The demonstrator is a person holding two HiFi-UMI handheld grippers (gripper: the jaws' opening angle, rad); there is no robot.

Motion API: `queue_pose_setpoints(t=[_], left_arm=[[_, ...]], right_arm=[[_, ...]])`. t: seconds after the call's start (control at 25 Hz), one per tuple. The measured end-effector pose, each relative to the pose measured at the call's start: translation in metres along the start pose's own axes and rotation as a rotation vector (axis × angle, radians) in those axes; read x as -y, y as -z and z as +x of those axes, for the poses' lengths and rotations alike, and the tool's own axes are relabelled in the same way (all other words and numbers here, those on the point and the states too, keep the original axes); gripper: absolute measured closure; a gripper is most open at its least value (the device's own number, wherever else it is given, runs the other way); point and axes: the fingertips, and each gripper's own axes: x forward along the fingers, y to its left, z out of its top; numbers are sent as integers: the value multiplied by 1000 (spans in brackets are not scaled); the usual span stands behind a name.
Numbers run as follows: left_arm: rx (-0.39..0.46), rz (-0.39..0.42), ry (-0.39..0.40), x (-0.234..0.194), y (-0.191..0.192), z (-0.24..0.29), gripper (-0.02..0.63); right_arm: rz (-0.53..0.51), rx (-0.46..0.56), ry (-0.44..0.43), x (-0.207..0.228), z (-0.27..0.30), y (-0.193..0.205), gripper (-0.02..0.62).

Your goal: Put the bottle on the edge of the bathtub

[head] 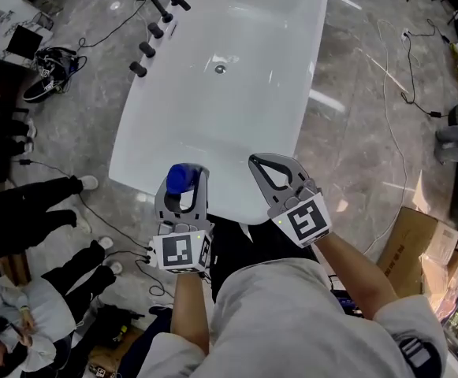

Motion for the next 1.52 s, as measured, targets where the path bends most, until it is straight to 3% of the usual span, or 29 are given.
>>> queue_pose_setpoints(t=[0.76, 1.52], left_arm=[[-12, 2, 13, -139, 50, 36, 436], [-51, 8, 79, -231, 101, 93, 436]], right_arm=[[30, -37, 19, -43, 133, 20, 589], [119, -111, 73, -56, 243, 60, 589]])
